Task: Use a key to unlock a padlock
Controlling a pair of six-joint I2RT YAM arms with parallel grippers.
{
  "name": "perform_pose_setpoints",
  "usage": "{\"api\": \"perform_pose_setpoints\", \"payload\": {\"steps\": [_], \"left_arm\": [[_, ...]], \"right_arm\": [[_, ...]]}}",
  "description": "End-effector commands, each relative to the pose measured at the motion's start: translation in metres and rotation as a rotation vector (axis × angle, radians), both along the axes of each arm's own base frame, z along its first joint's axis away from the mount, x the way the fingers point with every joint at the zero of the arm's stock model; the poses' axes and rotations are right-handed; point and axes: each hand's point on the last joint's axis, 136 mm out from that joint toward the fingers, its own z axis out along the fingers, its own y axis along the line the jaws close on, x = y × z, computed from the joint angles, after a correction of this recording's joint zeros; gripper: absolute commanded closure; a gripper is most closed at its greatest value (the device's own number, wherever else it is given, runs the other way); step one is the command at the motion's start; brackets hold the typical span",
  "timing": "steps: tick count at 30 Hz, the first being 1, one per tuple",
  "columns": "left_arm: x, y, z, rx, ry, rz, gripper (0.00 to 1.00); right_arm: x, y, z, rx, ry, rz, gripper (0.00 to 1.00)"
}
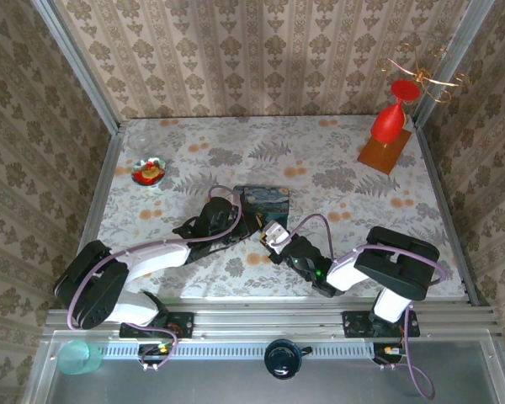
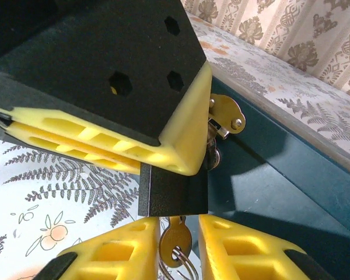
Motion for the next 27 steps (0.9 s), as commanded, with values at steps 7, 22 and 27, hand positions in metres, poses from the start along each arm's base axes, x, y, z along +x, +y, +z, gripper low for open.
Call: {"api": "perform_pose_setpoints", "payload": {"steps": [7,22,27], "left_arm": [[0.0,-0.004,0.02,-0.046,-0.056,-0.016,1.0],[0.01,-0.005,0.019,-0.025,-0.136,-0.042,1.0],[0.013,0.0,0.007,0.062,-0.147,-0.054,1.0]], "right_arm": [[0.006,-0.001,0.004,0.034,-0.016,-0.055,0.82],[-0.006,0.016,-0.001,0.368,0.402,-0.008,1.0],[-0.004,0.017,-0.01,0.456,0.535,-0.013,1.0]]}}
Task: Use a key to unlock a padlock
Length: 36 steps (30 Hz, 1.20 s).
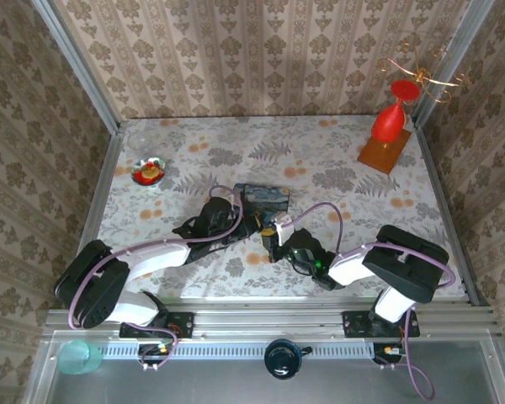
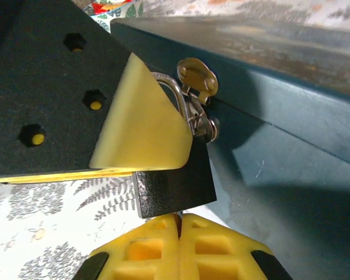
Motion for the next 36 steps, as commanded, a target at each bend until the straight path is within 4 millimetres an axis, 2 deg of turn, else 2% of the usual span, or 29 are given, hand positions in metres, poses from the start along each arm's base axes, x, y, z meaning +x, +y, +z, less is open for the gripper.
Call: {"api": "perform_pose_setpoints", "payload": {"steps": [1,10,14,18,23,27,31,36], "left_arm": [[0.01,0.0,0.009,0.038,-0.082,-0.021,1.0],[0.013,0.017,-0.022,0.219,-0.076,-0.023,1.0],[0.017,0.019,-0.029,0.258,-0.08,-0.025,1.0],[0.023,0.018,-0.037,0.267,-0.076,-0.022,1.0],[0.03,0.018,-0.048,0.293,-0.072,-0.025,1.0],[0.031,0.022,-0.058,0.337,-0.061,-0.034,1.0],[0.028,0.025,-0.069,0.384,-0.044,-0.056,1.0],[0.022,0.031,-0.081,0.463,-0.038,-0.072,1.0]], "right_arm": [[-0.004,0.011,-0.006,0.1,0.152,0.008,1.0],[0.001,0.007,-0.026,0.134,0.32,-0.05,0.98],[0.002,0.005,-0.029,0.125,0.345,-0.061,0.9],[0.003,0.004,-0.033,0.096,0.389,-0.063,0.77],[0.006,-0.003,-0.026,0.098,0.394,-0.078,0.65],[0.007,-0.017,-0.02,0.089,0.39,-0.113,0.6],[0.007,-0.031,-0.012,0.076,0.379,-0.141,0.49],[0.007,-0.039,-0.003,0.064,0.387,-0.168,0.49]]}}
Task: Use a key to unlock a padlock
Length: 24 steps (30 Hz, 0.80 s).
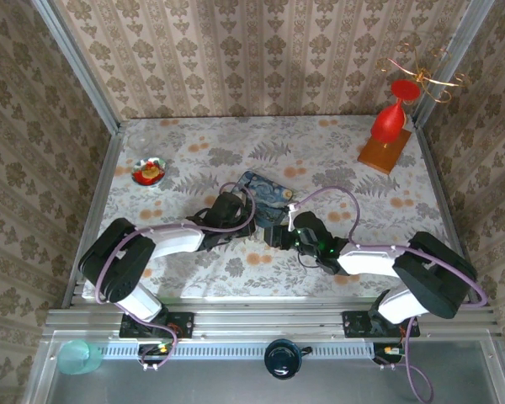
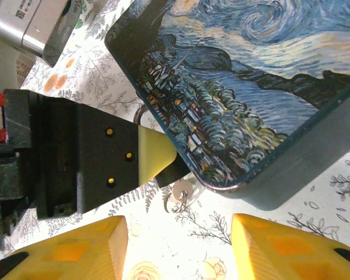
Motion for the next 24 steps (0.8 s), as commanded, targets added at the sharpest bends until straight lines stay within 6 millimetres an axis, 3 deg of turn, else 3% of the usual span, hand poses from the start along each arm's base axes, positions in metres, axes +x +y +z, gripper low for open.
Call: {"api": "perform_pose_setpoints", "payload": {"steps": [1,7,11,18,24], "left_arm": [[-0.01,0.018,-0.029,0.164,0.028,-0.011,1.0],[-0.019,0.017,-0.047,0.207,0.054,-0.009,1.0],[-0.021,0.015,-0.046,0.21,0.045,-0.009,0.99],[-0.024,0.021,-0.022,0.163,-0.025,0.007,0.66],[-0.02,0.043,0.018,0.113,-0.159,0.027,0.51]], "right_arm": [[-0.002,-0.014,-0.008,-0.058,0.052,-0.04,0.49],[0.002,-0.021,-0.009,-0.027,0.079,-0.082,0.49],[0.004,-0.018,-0.006,-0.03,0.081,-0.069,0.49],[0.007,-0.001,-0.002,0.013,0.088,-0.014,0.5],[0.005,0.018,0.002,0.068,0.096,0.048,0.5]]}}
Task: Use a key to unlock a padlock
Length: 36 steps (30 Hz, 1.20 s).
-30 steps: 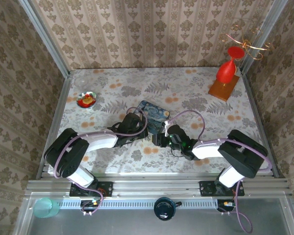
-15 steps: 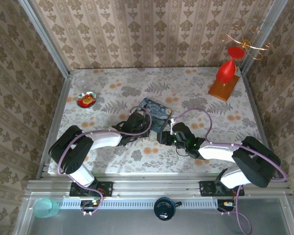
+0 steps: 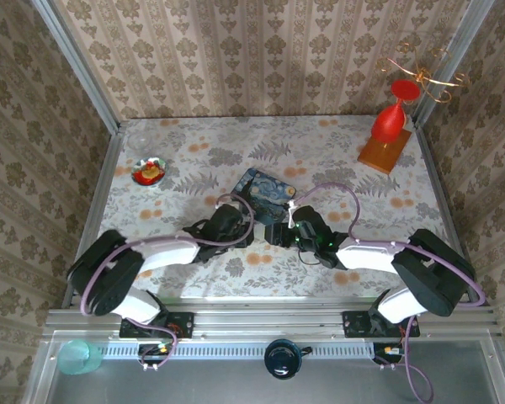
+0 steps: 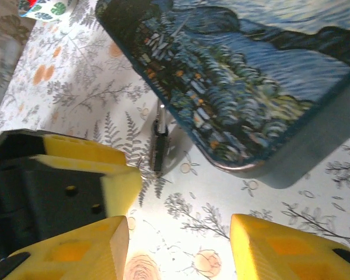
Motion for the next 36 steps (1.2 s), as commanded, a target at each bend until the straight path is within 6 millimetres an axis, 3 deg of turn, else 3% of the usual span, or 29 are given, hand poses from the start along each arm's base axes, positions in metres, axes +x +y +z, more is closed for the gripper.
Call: {"api": "perform_pose_setpoints", "payload": {"steps": [1,10,16,21,28,36], "left_arm": [[0.004,0.019,0.024,0.001,-0.095,0.012,0.49],[0.019,0.077,0.066,-0.086,-0.259,0.049,0.39],[0.02,0.107,0.069,-0.117,-0.3,0.081,0.36],[0.011,0.118,0.062,-0.158,-0.307,0.107,0.35],[0.007,0.121,0.063,-0.18,-0.316,0.099,0.32],[0.013,0.125,0.067,-0.197,-0.324,0.131,0.31]], "right_arm": [[0.003,0.015,0.01,0.065,0.006,0.026,0.5],[0.012,0.032,0.001,0.061,0.042,-0.056,0.5],[0.021,0.03,-0.019,-0.007,0.091,-0.123,0.51],[0.029,0.028,-0.034,-0.08,0.119,-0.159,0.51],[0.042,0.044,-0.046,-0.117,0.125,-0.133,0.53],[0.05,0.034,-0.054,-0.156,0.126,-0.175,0.65]]}}
